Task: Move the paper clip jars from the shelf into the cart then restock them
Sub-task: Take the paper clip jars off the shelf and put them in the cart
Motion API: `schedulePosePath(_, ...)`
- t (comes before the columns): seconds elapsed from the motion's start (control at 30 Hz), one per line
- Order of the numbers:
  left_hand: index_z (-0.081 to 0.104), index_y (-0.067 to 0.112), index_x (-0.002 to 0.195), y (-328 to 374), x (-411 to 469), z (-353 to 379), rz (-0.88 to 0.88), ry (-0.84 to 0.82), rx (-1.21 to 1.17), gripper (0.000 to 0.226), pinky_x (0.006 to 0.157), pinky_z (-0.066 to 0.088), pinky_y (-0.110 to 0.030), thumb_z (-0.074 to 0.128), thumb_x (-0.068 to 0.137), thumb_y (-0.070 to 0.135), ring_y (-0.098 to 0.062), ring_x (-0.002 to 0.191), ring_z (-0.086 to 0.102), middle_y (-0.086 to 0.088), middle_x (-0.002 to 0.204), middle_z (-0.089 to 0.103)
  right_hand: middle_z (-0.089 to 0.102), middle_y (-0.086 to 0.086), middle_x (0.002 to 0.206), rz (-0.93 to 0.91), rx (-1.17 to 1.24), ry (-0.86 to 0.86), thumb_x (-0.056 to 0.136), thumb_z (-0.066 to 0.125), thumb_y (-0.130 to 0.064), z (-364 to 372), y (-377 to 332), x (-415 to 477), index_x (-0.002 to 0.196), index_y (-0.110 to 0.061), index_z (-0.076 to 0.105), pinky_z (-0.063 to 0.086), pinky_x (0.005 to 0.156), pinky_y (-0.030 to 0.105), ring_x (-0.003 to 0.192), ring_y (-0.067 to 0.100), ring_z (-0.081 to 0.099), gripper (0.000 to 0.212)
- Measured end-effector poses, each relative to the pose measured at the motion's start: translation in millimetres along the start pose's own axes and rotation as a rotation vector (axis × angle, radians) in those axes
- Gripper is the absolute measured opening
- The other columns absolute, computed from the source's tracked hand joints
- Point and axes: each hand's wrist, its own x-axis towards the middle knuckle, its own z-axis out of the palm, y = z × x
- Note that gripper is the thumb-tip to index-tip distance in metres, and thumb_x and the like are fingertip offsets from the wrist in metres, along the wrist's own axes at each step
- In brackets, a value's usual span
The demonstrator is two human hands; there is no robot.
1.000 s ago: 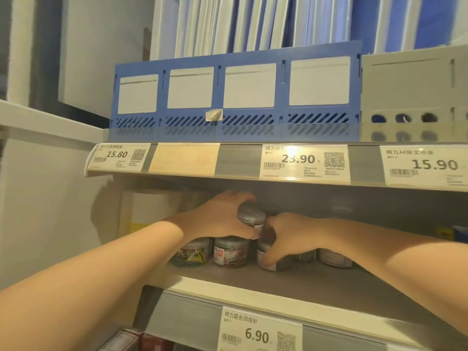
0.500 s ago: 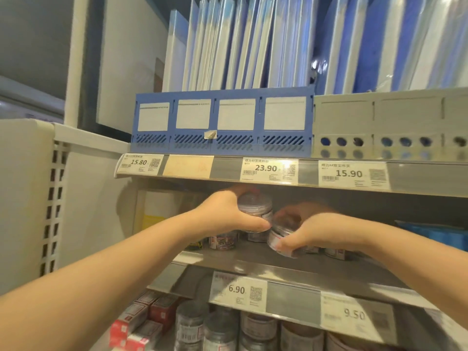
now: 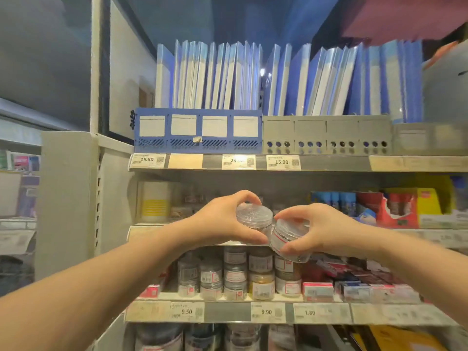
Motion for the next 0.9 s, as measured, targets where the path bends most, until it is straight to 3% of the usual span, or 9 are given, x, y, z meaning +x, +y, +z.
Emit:
schedulePosePath(0.1,0.047,0.039,0.111,24,-37,10,0.04,-0.08,-0.054,0.057,0.075,0.044,-0.014,0.08,0.065,0.04,-0.003,0.096,0.054,0.014,0.109,0.056,0.053,-0.025,0.108,0.075,-0.011,-0.022,0.07,0.077,-0.037,0,-23,-55,0.126,-0.038,0.049,0.04,0.064,0.003,0.093,-0.006,0.051,0.062)
schedulePosePath(0.3,0.048,0.039,0.108,85,-100,43,0.111,-0.236,-0.206,0.053,0.076,0.05,-0.016,0.08,0.065,0.041,0.001,0.092,0.054,0.017,0.105,0.054,0.05,-0.023,0.115,0.251,0.011,-0.006,0.069,0.077,-0.04,-6,-50,-176,0.13,-0.038,0.049,0.04,0.076,0.009,0.104,-0.003,0.049,0.067)
schedulePosePath(0.4,0.043,0.043,0.108,122,-128,72,0.156,-0.306,-0.21,0.056,0.078,0.046,-0.02,0.078,0.064,0.046,-0.004,0.095,0.053,0.017,0.107,0.052,0.048,-0.031,0.107,0.307,0.018,-0.006,0.071,0.077,-0.039,-15,-57,-244,0.126,-0.045,0.045,0.039,0.074,0.003,0.099,-0.014,0.049,0.064)
schedulePosePath(0.47,0.044,0.047,0.105,150,-147,94,0.209,-0.343,-0.25,0.053,0.073,0.04,-0.011,0.078,0.064,0.046,0.001,0.094,0.05,0.018,0.107,0.052,0.042,-0.039,0.101,0.365,0.037,0.004,0.072,0.077,-0.038,-23,-58,-293,0.123,-0.046,0.043,0.037,0.071,-0.003,0.088,-0.027,0.043,0.061)
schedulePosePath(0.57,0.042,0.052,0.099,196,-182,133,0.306,-0.429,-0.328,0.05,0.073,0.036,-0.004,0.079,0.066,0.044,0.006,0.097,0.05,0.025,0.111,0.052,0.047,-0.035,0.109,0.449,0.047,0.02,0.071,0.078,-0.037,-33,-63,-370,0.118,-0.048,0.044,0.039,0.08,0.002,0.099,-0.017,0.049,0.059)
schedulePosePath(0.67,0.045,0.053,0.105,246,-217,179,0.388,-0.504,-0.36,0.058,0.082,0.039,-0.012,0.079,0.059,0.054,0.009,0.101,0.049,0.03,0.112,0.052,0.061,-0.023,0.108,0.539,0.112,0.097,0.069,0.081,-0.026,-43,-70,-451,0.109,-0.046,0.054,0.046,0.087,0.016,0.102,-0.006,0.057,0.052)
schedulePosePath(0.77,0.043,0.058,0.1,305,-253,226,0.446,-0.584,-0.415,0.061,0.084,0.039,-0.013,0.074,0.048,0.065,0.012,0.104,0.048,0.039,0.108,0.049,0.06,-0.02,0.111,0.654,0.096,0.149,0.07,0.08,-0.023,-52,-78,-537,0.107,-0.048,0.05,0.046,0.088,0.018,0.103,-0.005,0.057,0.054)
schedulePosePath(0.9,0.043,0.054,0.099,390,-296,281,0.537,-0.675,-0.513,0.058,0.073,0.034,-0.003,0.084,0.059,0.044,0.027,0.095,0.042,0.039,0.101,0.049,0.059,-0.026,0.104,0.824,0.075,0.223,0.069,0.08,-0.02,-68,-84,-646,0.104,-0.05,0.048,0.046,0.086,0.016,0.098,-0.012,0.057,0.056)
